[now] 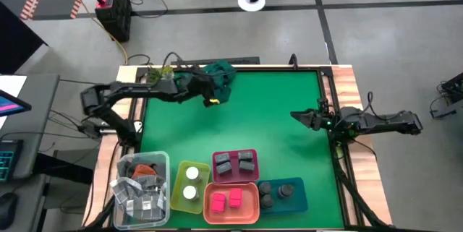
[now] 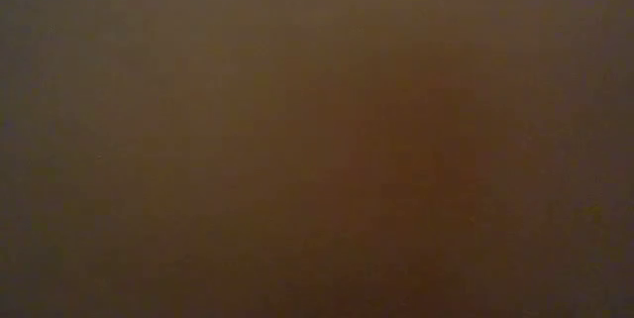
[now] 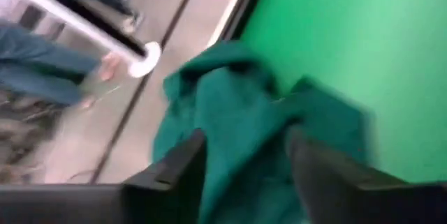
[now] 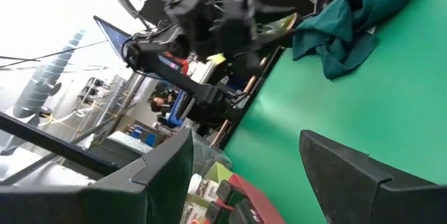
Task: Sort spices by type
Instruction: Move the green microfiber cloth to the left of the table
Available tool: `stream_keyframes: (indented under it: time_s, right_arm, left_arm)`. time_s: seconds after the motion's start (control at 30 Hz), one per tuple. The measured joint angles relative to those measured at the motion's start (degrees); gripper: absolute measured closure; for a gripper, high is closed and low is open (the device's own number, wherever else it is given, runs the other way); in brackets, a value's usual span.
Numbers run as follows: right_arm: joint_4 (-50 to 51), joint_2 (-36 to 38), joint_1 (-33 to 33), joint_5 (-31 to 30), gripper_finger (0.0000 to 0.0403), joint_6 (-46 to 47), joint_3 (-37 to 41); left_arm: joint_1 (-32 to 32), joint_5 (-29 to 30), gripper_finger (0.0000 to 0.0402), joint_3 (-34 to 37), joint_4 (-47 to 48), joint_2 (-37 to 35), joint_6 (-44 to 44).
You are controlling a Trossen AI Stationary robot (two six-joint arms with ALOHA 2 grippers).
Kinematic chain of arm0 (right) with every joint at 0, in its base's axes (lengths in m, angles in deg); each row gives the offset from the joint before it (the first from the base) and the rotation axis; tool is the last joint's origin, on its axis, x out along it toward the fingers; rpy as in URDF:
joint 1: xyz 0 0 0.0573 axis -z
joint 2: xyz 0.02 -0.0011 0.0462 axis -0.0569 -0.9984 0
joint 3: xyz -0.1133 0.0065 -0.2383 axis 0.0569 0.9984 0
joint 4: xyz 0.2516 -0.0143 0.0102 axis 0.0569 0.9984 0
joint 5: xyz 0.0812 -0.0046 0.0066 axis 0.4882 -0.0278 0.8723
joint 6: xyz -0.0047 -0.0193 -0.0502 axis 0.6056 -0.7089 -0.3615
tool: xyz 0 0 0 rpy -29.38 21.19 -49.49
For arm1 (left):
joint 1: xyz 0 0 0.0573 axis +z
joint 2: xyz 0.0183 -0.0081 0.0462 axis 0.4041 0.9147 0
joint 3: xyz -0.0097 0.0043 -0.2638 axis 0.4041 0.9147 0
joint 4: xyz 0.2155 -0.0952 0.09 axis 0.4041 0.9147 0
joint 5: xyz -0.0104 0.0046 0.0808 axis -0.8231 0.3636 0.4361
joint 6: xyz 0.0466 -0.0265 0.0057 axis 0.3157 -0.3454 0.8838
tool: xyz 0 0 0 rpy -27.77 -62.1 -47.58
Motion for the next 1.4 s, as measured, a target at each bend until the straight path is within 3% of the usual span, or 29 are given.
stream_keyframes:
  time_s: [0.13,0.37,0.5,0.6,0.67,0.73,0.83,1.07,1.17,1.3,1.4]
  right_arm:
    - [-0.5,0.0,-0.8,0.0,0.0117,0.1,0.0]
    - [-0.7,0.0,-0.2,0.0,0.0117,0.4,0.0]
    - [-0.7,0.0,0.3,0.0,0.0117,1.2,0.0]
    - [-0.7,0.0,0.3,0.0,0.0117,1.5,0.0]
    - [-0.7,0.0,0.2,0.0,0.0117,1.6,0.0]
    - [-0.9,0.0,0.2,0.0,0.0117,1.6,0.0]
    - [-1.8,0.0,0.2,0.0,0.0117,1.6,0.0]
    - [-3.0,0.0,0.1,0.0,0.0117,1.1,0.0]
    - [-3.0,0.0,0.1,0.0,0.0117,1.0,0.0]
    - [-3.0,0.0,0.1,-0.1,0.0117,0.2,0.0]
    - [-3.2,0.0,0.1,0.0,0.0117,0.1,0.0]
  left_arm:
    - [1.6,-1.0,0.0163,-3.3,4.5,5.4,2.6]
    - [3.1,-0.6,0.0165,-8.0,9.6,13.3,3.9]
    - [3.6,1.8,0.0229,-8.2,10.1,14.7,2.1]
    - [3.6,1.9,0.0334,-8.3,10.3,14.1,-0.2]
    - [3.6,-1.1,0.0382,-8.2,11.9,13.2,-3.2]
    - [3.5,-3.1,0.0395,-8.2,12.7,11.4,-5.6]
    - [2.7,-7.4,0.0400,-8.3,18.2,7.4,-9.9]
    - [-2.0,-26.0,0.0401,-8.3,40.1,-5.3,-20.7]
    - [-4.8,-26.9,0.0401,-8.3,47.4,-10.5,-23.0]
    - [-6.5,-16.7,0.0401,-8.2,50.9,-15.2,-27.6]
    - [-6.5,-14.7,0.0390,-8.2,51.1,-17.4,-30.4]
